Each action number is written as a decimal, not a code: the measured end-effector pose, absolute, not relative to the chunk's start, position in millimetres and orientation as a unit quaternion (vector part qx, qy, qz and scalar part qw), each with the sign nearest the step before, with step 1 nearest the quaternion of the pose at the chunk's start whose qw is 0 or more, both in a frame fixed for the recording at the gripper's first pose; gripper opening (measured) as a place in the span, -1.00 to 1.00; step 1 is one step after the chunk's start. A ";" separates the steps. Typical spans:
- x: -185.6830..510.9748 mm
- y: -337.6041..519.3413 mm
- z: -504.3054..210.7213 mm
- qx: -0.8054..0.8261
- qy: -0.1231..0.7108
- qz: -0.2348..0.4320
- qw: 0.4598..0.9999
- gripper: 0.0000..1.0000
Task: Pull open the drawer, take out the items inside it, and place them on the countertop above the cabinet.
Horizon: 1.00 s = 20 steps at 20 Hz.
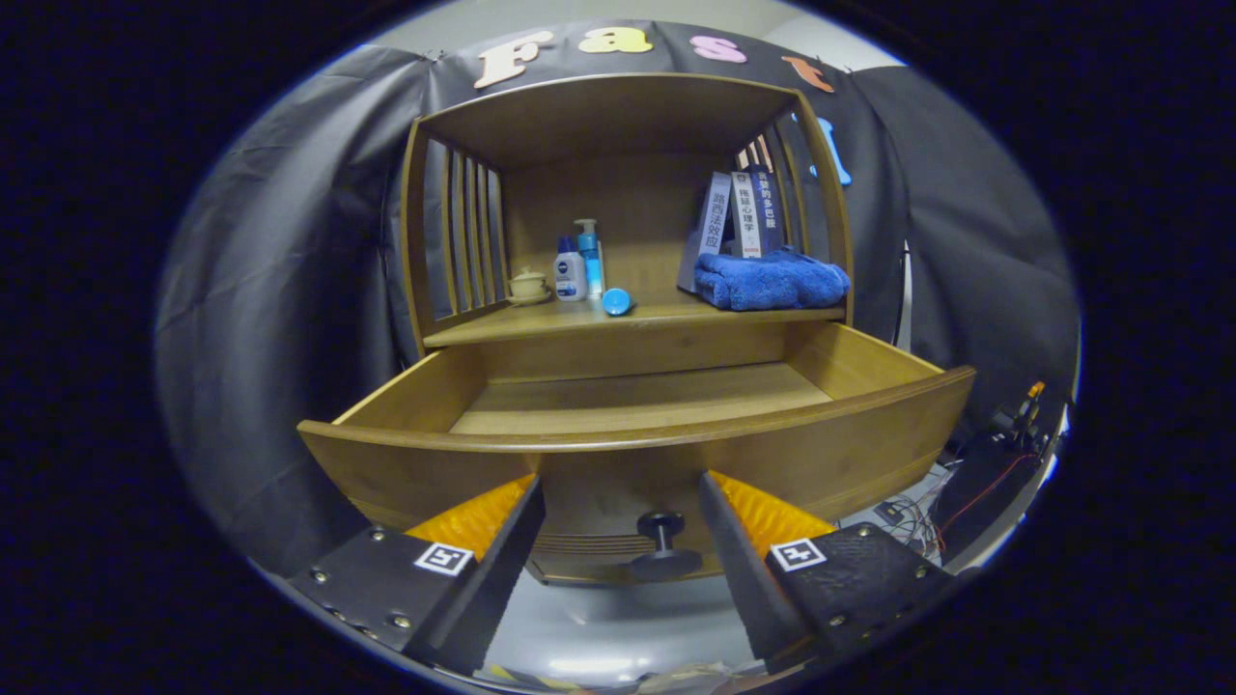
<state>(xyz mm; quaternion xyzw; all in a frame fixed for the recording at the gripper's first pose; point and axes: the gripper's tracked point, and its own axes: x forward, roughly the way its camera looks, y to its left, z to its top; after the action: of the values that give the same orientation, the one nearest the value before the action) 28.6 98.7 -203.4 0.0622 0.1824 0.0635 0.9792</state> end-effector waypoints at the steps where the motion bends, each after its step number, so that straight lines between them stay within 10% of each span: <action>1: 29.3 98.8 -203.5 0.063 0.184 0.063 0.979 0.92; 20: 73.6 105.3 -196.5 0.064 0.185 0.060 0.979 0.90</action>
<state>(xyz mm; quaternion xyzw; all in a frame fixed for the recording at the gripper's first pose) 73.6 105.3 -196.5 0.0642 0.1847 0.0599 0.9789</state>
